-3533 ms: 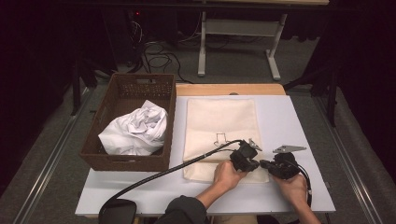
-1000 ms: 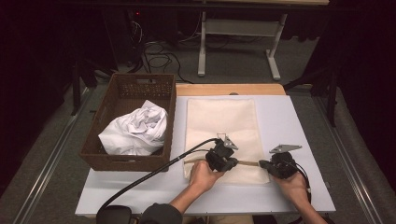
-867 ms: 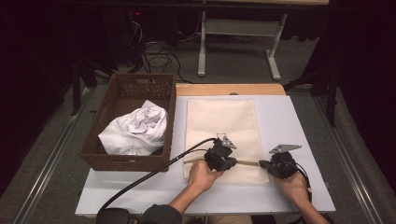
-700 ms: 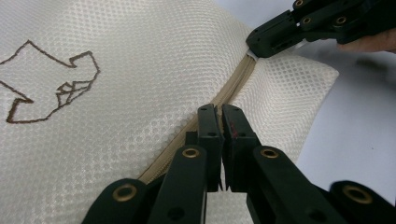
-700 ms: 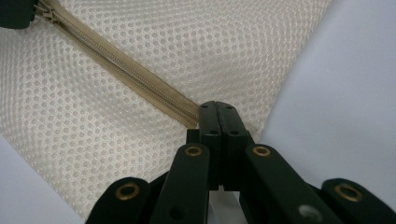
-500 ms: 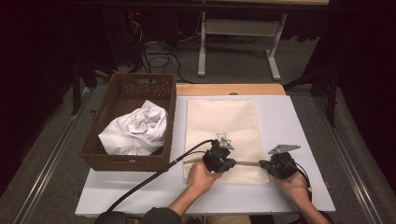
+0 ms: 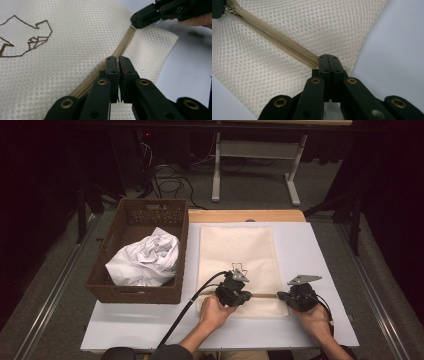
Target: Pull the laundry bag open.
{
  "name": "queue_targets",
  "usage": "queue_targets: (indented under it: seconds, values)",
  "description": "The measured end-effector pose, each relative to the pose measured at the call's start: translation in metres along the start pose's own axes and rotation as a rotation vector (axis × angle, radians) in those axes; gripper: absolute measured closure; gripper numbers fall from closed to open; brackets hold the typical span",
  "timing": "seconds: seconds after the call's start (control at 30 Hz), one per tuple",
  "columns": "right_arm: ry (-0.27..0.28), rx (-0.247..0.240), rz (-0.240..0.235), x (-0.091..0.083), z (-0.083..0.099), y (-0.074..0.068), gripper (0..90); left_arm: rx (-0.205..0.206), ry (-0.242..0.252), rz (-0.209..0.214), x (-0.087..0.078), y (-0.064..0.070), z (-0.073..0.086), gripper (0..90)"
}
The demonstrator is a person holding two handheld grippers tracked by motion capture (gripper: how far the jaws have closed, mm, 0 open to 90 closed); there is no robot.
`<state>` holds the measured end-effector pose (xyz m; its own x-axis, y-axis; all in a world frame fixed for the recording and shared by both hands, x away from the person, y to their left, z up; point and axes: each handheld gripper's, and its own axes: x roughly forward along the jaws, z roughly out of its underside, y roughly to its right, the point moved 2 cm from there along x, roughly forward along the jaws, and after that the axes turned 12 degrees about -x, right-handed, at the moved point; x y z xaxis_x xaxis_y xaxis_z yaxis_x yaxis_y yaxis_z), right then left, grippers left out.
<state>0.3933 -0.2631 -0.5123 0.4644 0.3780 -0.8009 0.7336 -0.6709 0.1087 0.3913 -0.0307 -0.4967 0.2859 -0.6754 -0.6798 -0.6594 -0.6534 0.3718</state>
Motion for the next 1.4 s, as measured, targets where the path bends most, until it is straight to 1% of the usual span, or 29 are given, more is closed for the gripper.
queue_targets:
  seconds: [0.1, 0.23, 0.27, 0.3, 0.37, 0.53, 0.57, 0.63, 0.8, 0.9, 1.0, 1.03, 1.1, 1.23, 1.33, 1.37, 1.4]
  values:
    - [0.000, 0.003, -0.001, 0.000, 0.000, 0.001, 90.0, 0.006, -0.003, -0.002, 0.000, 0.001, 0.001, 86.8]
    - [0.001, 0.006, -0.003, 0.000, 0.000, 0.001, 90.0, -0.002, -0.003, 0.003, -0.001, 0.001, 0.001, 86.8]
    - [0.005, 0.009, -0.003, 0.000, 0.001, 0.001, 90.0, 0.004, -0.002, -0.018, -0.001, 0.000, 0.001, 86.8]
    - [0.005, 0.009, -0.003, 0.000, 0.001, 0.001, 90.0, 0.000, 0.003, -0.017, -0.003, -0.002, 0.001, 86.8]
    - [0.008, 0.014, -0.003, 0.000, 0.001, 0.001, 90.0, -0.021, 0.013, -0.027, -0.012, -0.008, 0.003, 86.9]
    - [0.006, 0.016, -0.001, 0.000, 0.001, 0.000, 90.0, -0.012, 0.010, -0.045, -0.023, -0.012, 0.008, 86.8]
    - [0.005, 0.014, 0.003, 0.000, 0.001, 0.000, 90.0, -0.013, 0.010, -0.040, -0.024, -0.013, 0.008, 86.8]
    - [0.004, 0.008, 0.004, 0.000, 0.001, 0.000, 90.0, -0.009, 0.011, -0.044, -0.024, -0.012, 0.009, 86.8]
    - [0.006, 0.013, 0.004, 0.000, 0.001, 0.000, 90.0, 0.000, 0.011, -0.043, -0.023, -0.014, 0.009, 86.7]
    - [0.005, 0.003, 0.009, 0.000, 0.001, -0.001, 90.0, 0.001, 0.010, -0.044, -0.023, -0.013, 0.009, 86.8]
    - [0.012, 0.008, 0.013, 0.000, 0.001, -0.001, 90.0, 0.004, 0.008, -0.048, -0.024, -0.014, 0.010, 86.8]
    - [0.011, 0.008, 0.013, 0.000, 0.001, -0.001, 90.0, 0.000, 0.007, -0.043, -0.024, -0.014, 0.010, 86.8]
    - [0.011, 0.008, 0.017, 0.000, 0.001, -0.001, 90.0, 0.009, 0.001, -0.045, -0.024, -0.014, 0.010, 86.8]
    - [0.011, 0.008, 0.017, 0.000, 0.001, -0.002, 90.0, 0.010, 0.002, -0.042, -0.024, -0.014, 0.010, 86.8]
    - [0.012, 0.011, 0.018, 0.000, 0.001, -0.002, 90.0, 0.000, 0.005, -0.033, -0.025, -0.015, 0.010, 86.8]
    - [0.010, 0.010, 0.016, 0.000, 0.001, -0.001, 90.0, -0.006, 0.004, -0.023, -0.026, -0.017, 0.010, 86.8]
    - [0.011, 0.012, 0.017, 0.000, 0.001, -0.002, 90.0, -0.017, 0.007, -0.024, -0.027, -0.018, 0.010, 86.8]
